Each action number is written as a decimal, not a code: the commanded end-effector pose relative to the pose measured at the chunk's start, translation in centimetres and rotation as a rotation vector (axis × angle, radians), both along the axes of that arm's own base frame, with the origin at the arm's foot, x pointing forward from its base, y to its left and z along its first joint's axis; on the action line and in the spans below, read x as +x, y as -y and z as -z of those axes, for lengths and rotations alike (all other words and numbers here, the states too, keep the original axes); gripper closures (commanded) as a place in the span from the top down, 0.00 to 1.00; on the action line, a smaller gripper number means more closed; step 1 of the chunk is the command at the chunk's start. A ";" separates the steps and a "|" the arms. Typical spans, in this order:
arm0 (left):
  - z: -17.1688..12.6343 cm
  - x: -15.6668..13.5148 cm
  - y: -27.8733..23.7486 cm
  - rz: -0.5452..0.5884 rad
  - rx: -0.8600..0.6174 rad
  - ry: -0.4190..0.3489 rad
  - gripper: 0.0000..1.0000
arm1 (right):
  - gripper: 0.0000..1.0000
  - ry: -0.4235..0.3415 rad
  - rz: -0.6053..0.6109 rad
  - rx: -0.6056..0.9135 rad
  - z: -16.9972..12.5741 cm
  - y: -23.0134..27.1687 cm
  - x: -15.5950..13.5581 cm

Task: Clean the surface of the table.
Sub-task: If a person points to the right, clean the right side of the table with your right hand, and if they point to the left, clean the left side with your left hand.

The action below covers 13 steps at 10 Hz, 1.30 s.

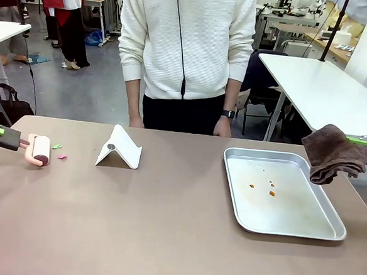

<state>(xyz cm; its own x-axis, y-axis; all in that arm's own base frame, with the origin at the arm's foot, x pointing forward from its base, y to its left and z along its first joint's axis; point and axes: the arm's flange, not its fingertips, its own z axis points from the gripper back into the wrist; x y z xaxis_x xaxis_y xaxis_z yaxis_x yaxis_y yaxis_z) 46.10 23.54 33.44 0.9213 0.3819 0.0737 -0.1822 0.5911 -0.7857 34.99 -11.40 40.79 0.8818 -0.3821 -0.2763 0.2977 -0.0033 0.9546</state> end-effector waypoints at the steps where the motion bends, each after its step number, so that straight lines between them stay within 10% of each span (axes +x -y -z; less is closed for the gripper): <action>1: 0.5 1.1 1.5 0.021 0.031 -0.058 0.22 | 0.00 0.000 -0.018 -0.003 -0.5 0.2 -0.1; 9: -2.0 5.2 7.4 0.104 -0.020 -0.077 0.22 | 0.00 0.000 -0.018 -0.003 -0.5 0.2 -0.1; 13: -9.5 -2.7 2.6 0.247 -0.263 0.164 0.22 | 0.00 0.000 -0.018 -0.003 -0.5 0.2 -0.1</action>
<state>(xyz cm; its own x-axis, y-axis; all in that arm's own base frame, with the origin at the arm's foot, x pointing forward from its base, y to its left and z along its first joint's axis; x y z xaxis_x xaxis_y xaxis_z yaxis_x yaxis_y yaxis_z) 46.56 19.67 41.86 0.9648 0.2412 0.1050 -0.0153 0.4498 -0.8930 35.01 -11.40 40.79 0.8821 -0.3815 -0.2765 0.2977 -0.0035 0.9547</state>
